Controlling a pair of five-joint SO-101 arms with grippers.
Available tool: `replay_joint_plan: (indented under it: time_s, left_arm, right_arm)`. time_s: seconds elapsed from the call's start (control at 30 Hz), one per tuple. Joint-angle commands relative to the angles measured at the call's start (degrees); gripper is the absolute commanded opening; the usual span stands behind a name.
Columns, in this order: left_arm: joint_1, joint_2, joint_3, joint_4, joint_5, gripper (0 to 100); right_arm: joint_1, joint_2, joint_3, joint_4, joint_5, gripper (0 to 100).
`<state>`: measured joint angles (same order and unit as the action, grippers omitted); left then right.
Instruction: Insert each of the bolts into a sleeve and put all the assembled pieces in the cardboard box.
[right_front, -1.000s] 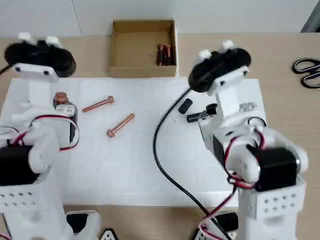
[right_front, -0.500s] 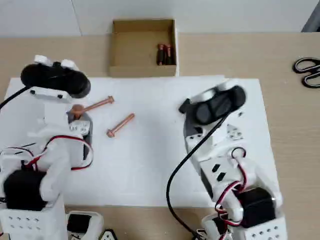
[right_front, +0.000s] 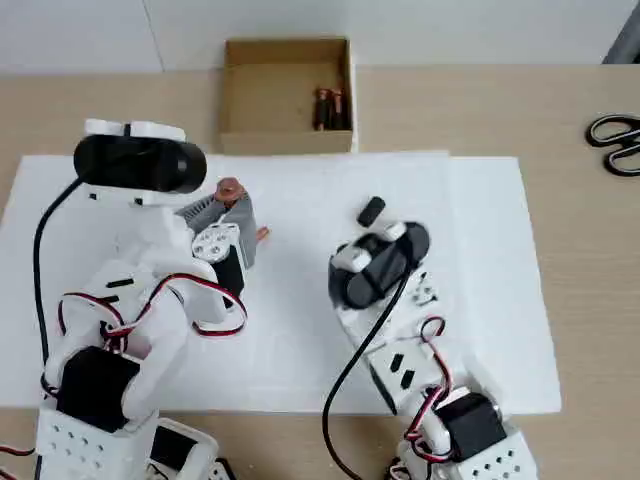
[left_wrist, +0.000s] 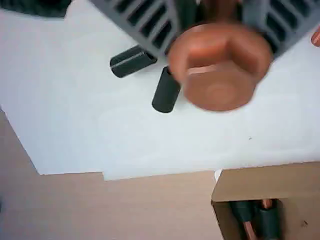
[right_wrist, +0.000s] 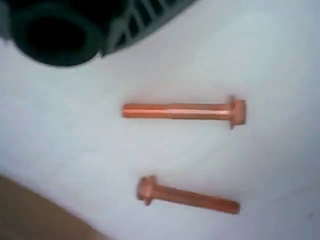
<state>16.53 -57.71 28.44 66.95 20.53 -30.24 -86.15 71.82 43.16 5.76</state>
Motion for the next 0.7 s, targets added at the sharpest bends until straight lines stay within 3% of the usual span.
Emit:
replay_joint_plan:
  time_s: [0.0,0.3,0.67]
  left_arm:
    - [0.5,-1.1,-0.2,-1.0,0.4,1]
    - [6.3,-1.1,2.2,-1.7,0.4,1]
    - [6.7,-8.4,17.0,-18.8,0.4,1]
  right_arm:
    - [-0.8,-3.6,1.3,-1.6,-3.4,0.4]
    - [-2.6,-5.5,5.9,-1.5,-7.0,0.4]
    - [-6.0,-5.5,6.3,-2.8,-7.1,0.4]
